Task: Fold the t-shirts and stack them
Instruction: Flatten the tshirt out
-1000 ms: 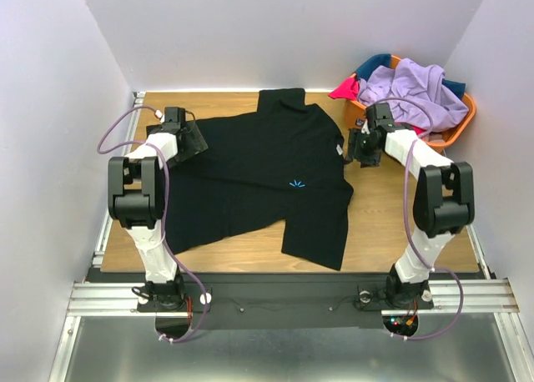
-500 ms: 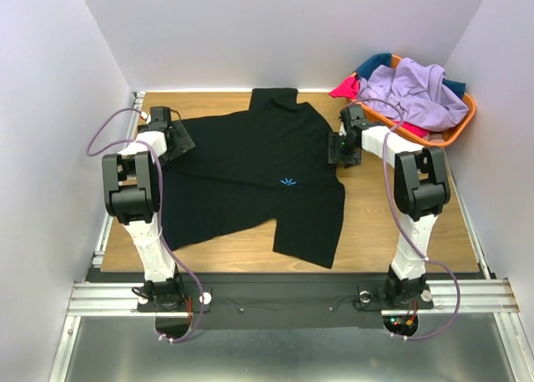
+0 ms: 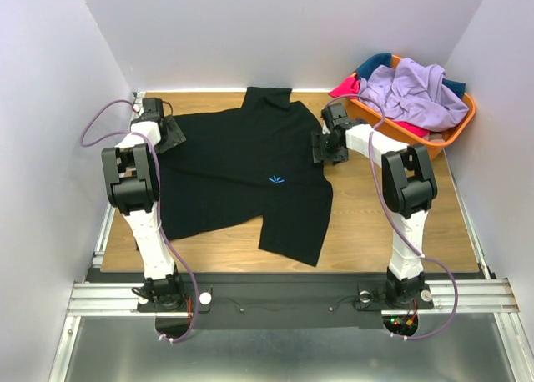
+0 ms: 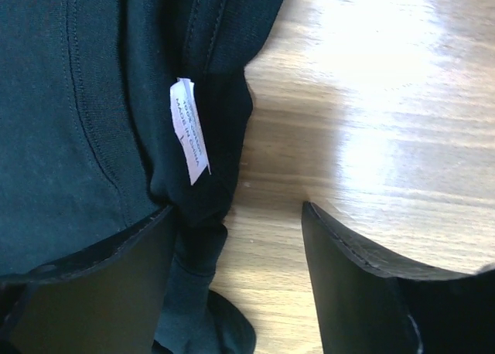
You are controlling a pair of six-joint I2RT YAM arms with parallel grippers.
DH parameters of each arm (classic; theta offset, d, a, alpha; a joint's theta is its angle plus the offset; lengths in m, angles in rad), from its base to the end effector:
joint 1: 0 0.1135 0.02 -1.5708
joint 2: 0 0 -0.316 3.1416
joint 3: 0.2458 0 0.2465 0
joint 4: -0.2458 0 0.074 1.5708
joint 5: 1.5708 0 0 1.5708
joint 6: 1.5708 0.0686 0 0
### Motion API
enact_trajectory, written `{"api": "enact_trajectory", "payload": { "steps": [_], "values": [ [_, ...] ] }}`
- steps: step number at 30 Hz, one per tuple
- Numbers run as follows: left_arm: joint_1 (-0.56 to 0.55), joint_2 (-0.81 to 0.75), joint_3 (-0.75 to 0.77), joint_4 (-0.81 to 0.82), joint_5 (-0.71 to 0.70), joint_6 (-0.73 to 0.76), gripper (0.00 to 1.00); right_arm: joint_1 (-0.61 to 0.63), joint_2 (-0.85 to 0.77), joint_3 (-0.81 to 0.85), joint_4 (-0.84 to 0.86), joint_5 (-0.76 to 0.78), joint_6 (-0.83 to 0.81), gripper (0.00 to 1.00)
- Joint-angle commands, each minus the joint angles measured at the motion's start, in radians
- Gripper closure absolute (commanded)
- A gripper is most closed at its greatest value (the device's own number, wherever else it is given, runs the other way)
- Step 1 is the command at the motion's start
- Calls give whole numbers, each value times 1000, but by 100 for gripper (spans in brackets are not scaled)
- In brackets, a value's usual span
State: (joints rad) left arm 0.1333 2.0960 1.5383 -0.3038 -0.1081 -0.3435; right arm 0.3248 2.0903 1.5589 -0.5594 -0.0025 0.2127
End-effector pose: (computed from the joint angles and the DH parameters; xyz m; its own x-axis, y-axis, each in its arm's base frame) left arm 0.5002 0.0745 0.2034 -0.6402 -0.4237 -0.6408 -0.4433 0.8850 -0.1423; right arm 0.4541 0.1531 0.1919 -0.8893 -0.0767 -0.4509 -0.1355 0.9858 0.0996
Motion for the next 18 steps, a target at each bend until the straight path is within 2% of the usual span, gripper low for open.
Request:
{"api": "enact_trajectory", "payload": {
  "steps": [1, 3, 9, 15, 18],
  "values": [
    [17, 42, 89, -100, -45, 35, 2, 49, 57, 39, 41, -99, 4, 28],
    [15, 35, 123, -107, -41, 31, 1, 51, 42, 49, 41, -91, 10, 24],
    [15, -46, 117, -107, -21, 23, 2, 51, -25, 89, 39, -45, 16, 22],
    [17, -171, -12, -57, 19, -2, 2, 43, -58, 105, 27, 65, 36, 23],
    [12, -221, -108, -35, 39, -9, 2, 26, -49, 95, 27, 72, 31, 24]
  ]
}}
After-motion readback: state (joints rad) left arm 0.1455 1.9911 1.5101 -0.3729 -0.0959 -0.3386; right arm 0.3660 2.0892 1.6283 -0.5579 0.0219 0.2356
